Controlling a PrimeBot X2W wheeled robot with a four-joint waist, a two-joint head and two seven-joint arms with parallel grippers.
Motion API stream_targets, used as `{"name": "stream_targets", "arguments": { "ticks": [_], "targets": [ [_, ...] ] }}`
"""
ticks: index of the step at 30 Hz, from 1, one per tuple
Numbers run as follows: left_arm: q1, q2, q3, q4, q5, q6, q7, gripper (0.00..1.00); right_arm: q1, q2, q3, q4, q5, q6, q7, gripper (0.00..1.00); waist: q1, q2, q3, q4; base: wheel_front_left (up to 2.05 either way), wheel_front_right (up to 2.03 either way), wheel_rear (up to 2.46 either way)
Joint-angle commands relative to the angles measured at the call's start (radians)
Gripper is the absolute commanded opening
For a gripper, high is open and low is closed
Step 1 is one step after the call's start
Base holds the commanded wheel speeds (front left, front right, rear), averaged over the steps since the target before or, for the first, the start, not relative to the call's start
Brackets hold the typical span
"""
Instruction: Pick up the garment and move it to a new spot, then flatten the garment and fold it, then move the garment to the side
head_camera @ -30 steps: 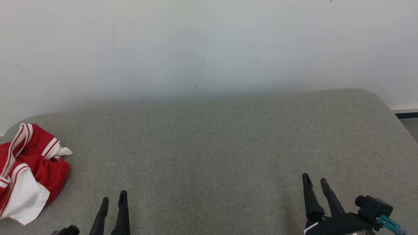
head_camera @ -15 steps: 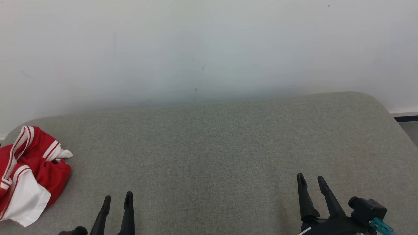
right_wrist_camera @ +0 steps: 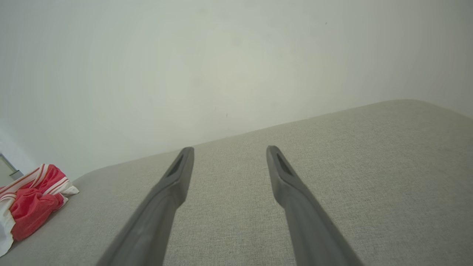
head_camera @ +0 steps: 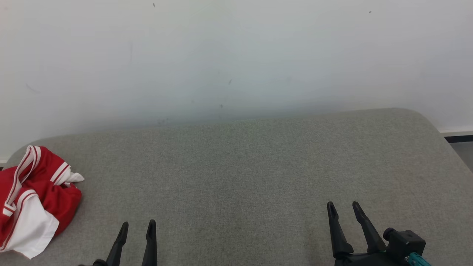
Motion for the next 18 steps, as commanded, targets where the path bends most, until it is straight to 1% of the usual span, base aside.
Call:
{"name": "stream_targets", "arguments": {
  "ticks": [1,8,18],
  "targets": [
    [0.011,0.003,-0.002,-0.011,0.033,0.006,-0.011,1.00,0.010,-0.007,0.010,-0.012,-0.024,0.001,-0.010,1.00,0.0000,0.0000,-0.002,0.000,0.00,0.00,0.00],
    [0.026,0.003,0.005,-0.020,0.092,0.014,-0.021,1.00,0.016,-0.009,0.028,-0.024,-0.078,0.001,-0.027,1.00,0.0000,0.0000,-0.006,-0.001,0.00,0.00,0.00],
    [0.034,0.003,0.011,-0.024,0.148,0.031,-0.035,1.00,0.031,-0.011,0.047,-0.042,-0.151,0.001,-0.048,1.00,0.0000,0.0000,-0.011,0.001,0.00,0.00,0.00]
  ]
}}
